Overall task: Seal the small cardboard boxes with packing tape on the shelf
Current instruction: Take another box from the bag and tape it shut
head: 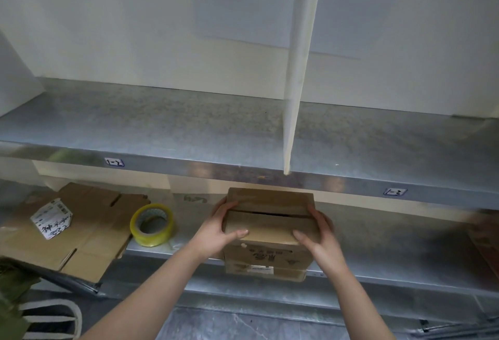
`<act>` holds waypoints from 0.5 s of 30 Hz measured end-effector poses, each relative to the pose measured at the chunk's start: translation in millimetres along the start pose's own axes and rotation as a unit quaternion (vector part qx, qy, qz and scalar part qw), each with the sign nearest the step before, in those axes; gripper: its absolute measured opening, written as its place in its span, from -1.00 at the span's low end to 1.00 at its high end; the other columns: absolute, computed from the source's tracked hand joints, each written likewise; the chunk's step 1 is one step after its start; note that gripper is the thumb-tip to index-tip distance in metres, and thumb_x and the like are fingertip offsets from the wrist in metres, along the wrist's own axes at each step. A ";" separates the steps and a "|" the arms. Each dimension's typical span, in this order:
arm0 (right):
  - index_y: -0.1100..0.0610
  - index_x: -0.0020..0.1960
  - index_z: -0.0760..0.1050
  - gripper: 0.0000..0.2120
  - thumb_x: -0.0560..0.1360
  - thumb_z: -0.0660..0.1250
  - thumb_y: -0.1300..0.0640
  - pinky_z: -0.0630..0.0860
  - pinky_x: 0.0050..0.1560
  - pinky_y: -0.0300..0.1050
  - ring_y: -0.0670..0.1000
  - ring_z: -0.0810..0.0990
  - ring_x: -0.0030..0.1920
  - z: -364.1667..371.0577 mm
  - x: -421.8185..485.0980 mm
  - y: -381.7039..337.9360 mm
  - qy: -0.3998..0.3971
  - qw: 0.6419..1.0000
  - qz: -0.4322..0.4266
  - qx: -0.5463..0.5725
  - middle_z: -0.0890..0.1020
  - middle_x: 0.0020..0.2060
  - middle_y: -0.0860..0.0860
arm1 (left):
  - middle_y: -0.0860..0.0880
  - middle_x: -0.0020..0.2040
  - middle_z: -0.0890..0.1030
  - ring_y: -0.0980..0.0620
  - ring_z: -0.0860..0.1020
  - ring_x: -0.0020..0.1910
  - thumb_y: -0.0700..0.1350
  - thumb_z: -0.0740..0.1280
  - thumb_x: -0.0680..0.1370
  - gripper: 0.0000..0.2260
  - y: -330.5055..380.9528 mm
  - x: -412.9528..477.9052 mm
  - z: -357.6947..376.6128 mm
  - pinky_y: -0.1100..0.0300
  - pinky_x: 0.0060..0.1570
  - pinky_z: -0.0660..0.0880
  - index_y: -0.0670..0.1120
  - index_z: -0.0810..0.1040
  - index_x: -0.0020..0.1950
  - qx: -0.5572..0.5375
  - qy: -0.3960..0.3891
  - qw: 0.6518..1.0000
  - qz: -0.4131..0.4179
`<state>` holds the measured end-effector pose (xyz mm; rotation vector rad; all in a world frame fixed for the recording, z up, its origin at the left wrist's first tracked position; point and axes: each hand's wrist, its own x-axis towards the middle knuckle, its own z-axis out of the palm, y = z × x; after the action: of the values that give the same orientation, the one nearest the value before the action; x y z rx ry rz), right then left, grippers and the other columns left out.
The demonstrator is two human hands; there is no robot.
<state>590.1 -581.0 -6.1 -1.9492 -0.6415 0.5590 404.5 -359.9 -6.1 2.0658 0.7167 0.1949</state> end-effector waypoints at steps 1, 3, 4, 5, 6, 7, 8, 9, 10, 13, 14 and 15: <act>-0.26 0.40 0.28 -0.39 0.45 0.47 -0.02 0.27 0.28 -0.18 -0.13 0.32 0.31 1.7 2.9 0.2 0.008 1.000 -0.006 -0.007 0.27 0.34 -0.16 | 0.16 0.52 0.12 0.08 0.23 0.46 0.28 0.44 0.38 -0.32 -1.4 2.9 -0.5 0.22 0.39 0.21 0.24 0.26 0.43 -0.007 0.001 1.000 -0.003; -0.25 0.39 0.29 -0.40 0.46 0.47 0.01 0.29 0.26 -0.20 -0.08 0.34 0.32 2.7 12.2 -3.8 0.017 1.000 -0.008 -0.009 0.29 0.34 -0.14 | 0.16 0.51 0.12 0.07 0.24 0.46 0.26 0.44 0.39 -0.34 -0.7 8.9 -0.4 0.22 0.38 0.23 0.21 0.29 0.42 -0.020 0.006 1.000 -0.005; -0.23 0.40 0.29 -0.41 0.46 0.47 0.01 0.31 0.25 -0.20 -0.05 0.36 0.33 2.1 16.9 -7.1 0.017 1.000 -0.005 -0.011 0.30 0.35 -0.12 | 0.17 0.51 0.10 0.08 0.23 0.46 0.25 0.45 0.40 -0.35 1.2 11.5 -0.6 0.23 0.38 0.23 0.19 0.30 0.42 -0.019 0.009 1.000 -0.005; -0.21 0.40 0.29 -0.41 0.47 0.46 0.01 0.32 0.24 -0.20 -0.02 0.36 0.35 1.4 20.5 -10.2 0.015 1.000 -0.001 -0.018 0.30 0.36 -0.10 | 0.20 0.52 0.06 0.10 0.20 0.46 0.24 0.45 0.40 -0.35 3.1 13.4 -1.1 0.24 0.38 0.22 0.18 0.30 0.42 -0.011 0.012 1.000 -0.003; -0.20 0.41 0.29 -0.41 0.47 0.45 -0.01 0.33 0.25 -0.19 0.00 0.36 0.36 1.1 21.5 -12.1 0.013 0.999 0.002 -0.033 0.30 0.38 -0.08 | 0.24 0.52 0.00 0.14 0.14 0.46 0.25 0.43 0.41 -0.35 4.5 13.8 -1.9 0.21 0.39 0.21 0.17 0.30 0.43 0.015 0.016 1.000 0.003; -0.18 0.43 0.29 -0.41 0.47 0.44 -0.03 0.35 0.27 -0.15 0.03 0.35 0.38 1.1 20.2 -12.8 0.017 0.998 0.003 -0.058 0.30 0.40 -0.06 | 0.27 0.52 -0.04 0.18 0.07 0.46 0.28 0.40 0.42 -0.35 5.3 13.4 -3.3 0.17 0.40 0.19 0.16 0.30 0.45 0.060 0.021 0.998 0.015; -0.15 0.45 0.29 -0.40 0.47 0.43 -0.08 0.37 0.31 -0.09 0.05 0.32 0.40 1.0 16.4 -13.0 0.029 0.995 -0.003 -0.096 0.29 0.42 -0.03 | 0.28 0.53 -0.06 0.20 0.00 0.46 0.31 0.36 0.43 -0.34 6.1 12.2 -5.0 0.14 0.41 0.18 0.14 0.28 0.47 0.117 0.024 0.992 0.032; -0.13 0.46 0.30 -0.39 0.46 0.43 -0.12 0.38 0.34 -0.02 0.08 0.28 0.43 1.0 11.0 -14.5 0.050 0.989 -0.015 -0.139 0.30 0.43 0.00 | 0.25 0.54 -0.05 0.19 -0.04 0.48 0.34 0.31 0.45 -0.32 7.4 10.5 -6.5 0.11 0.42 0.19 0.11 0.26 0.50 0.173 0.024 0.983 0.051; -0.10 0.45 0.33 -0.39 0.45 0.42 -0.15 0.38 0.33 0.03 0.11 0.25 0.45 0.4 5.1 -17.1 0.076 0.979 -0.036 -0.183 0.31 0.43 0.02 | 0.20 0.56 -0.01 0.16 -0.05 0.51 0.35 0.26 0.47 -0.31 9.5 8.5 -7.6 0.11 0.42 0.21 0.08 0.22 0.52 0.217 0.025 0.973 0.068; -0.01 0.40 0.42 -0.46 0.46 0.40 -0.12 0.41 0.34 0.15 0.15 0.22 0.48 -0.8 -6.7 -28.0 0.125 0.935 -0.118 -0.310 0.41 0.40 0.06 | 0.13 0.56 0.09 0.08 -0.03 0.55 0.32 0.18 0.53 -0.33 21.3 0.7 -6.5 0.09 0.45 0.18 0.05 0.15 0.56 0.298 0.037 0.948 0.107; 0.00 0.39 0.43 -0.48 0.48 0.39 -0.08 0.38 0.37 0.17 0.16 0.23 0.48 0.3 -9.2 -33.6 0.127 0.922 -0.137 -0.341 0.43 0.39 0.06 | 0.12 0.56 0.10 0.06 -0.01 0.55 0.30 0.17 0.55 -0.34 26.2 -2.6 -5.5 0.08 0.46 0.13 0.05 0.13 0.57 0.318 0.046 0.940 0.118; 0.00 0.40 0.43 -0.50 0.49 0.37 -0.05 0.35 0.40 0.18 0.17 0.24 0.48 2.1 -11.8 -39.1 0.122 0.912 -0.149 -0.362 0.44 0.38 0.06 | 0.10 0.56 0.11 0.04 0.00 0.55 0.28 0.16 0.56 -0.36 31.2 -5.6 -4.3 0.07 0.48 0.07 0.05 0.12 0.57 0.333 0.054 0.933 0.128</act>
<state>572.2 -572.0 29.5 -2.4774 -1.0619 -0.1546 411.2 -372.9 22.3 2.8215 0.6261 0.2360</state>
